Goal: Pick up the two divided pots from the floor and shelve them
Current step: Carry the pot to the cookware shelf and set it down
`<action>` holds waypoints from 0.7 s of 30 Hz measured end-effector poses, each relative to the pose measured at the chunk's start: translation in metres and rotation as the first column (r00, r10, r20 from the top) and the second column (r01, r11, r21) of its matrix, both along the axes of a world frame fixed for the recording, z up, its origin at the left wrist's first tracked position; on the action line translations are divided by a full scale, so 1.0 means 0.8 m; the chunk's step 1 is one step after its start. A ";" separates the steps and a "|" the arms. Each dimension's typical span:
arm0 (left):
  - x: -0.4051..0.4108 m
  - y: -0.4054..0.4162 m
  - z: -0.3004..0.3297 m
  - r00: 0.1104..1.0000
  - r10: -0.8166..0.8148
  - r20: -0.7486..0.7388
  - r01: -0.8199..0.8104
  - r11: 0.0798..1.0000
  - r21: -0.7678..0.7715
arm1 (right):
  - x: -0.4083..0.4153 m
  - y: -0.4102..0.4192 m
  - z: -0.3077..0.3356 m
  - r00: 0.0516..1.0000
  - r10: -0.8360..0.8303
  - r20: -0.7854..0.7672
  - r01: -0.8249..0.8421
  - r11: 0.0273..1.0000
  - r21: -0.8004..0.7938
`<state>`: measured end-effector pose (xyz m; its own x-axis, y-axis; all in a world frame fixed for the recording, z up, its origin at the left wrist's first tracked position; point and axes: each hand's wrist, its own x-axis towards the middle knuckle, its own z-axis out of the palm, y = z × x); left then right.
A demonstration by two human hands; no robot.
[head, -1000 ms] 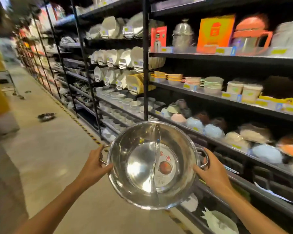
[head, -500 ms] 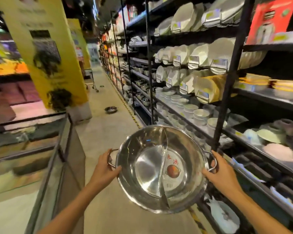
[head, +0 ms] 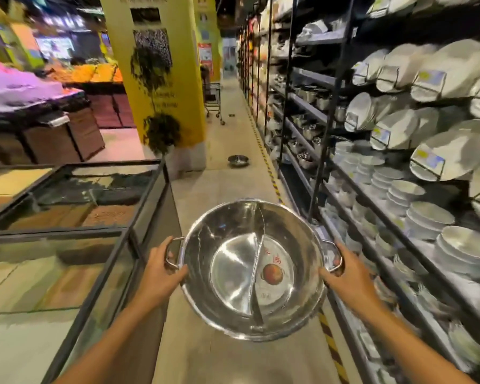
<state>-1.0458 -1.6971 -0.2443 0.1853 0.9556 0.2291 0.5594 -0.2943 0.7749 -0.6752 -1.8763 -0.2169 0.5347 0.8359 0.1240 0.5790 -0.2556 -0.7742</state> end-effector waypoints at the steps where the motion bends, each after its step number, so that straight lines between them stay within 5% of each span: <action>1: 0.007 0.030 -0.007 1.000 0.005 0.005 -0.005 1.000 -0.008 | 0.007 0.035 -0.004 1.000 0.014 0.013 -0.014 1.000 -0.009; 11: 0.085 0.350 0.000 0.993 -0.059 0.106 0.067 0.995 -0.076 | 0.076 0.363 -0.019 1.000 -0.026 -0.012 0.024 0.995 -0.096; 21: 0.190 0.661 -0.038 0.995 -0.087 0.046 0.092 0.989 -0.113 | 0.191 0.667 -0.064 0.995 -0.101 0.025 0.103 0.989 -0.103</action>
<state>-0.8935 -1.1686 -0.2746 0.2636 0.9560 0.1285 0.5019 -0.2497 0.8281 -0.5228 -1.3431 -0.2682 0.6163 0.7859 0.0508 0.5605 -0.3925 -0.7293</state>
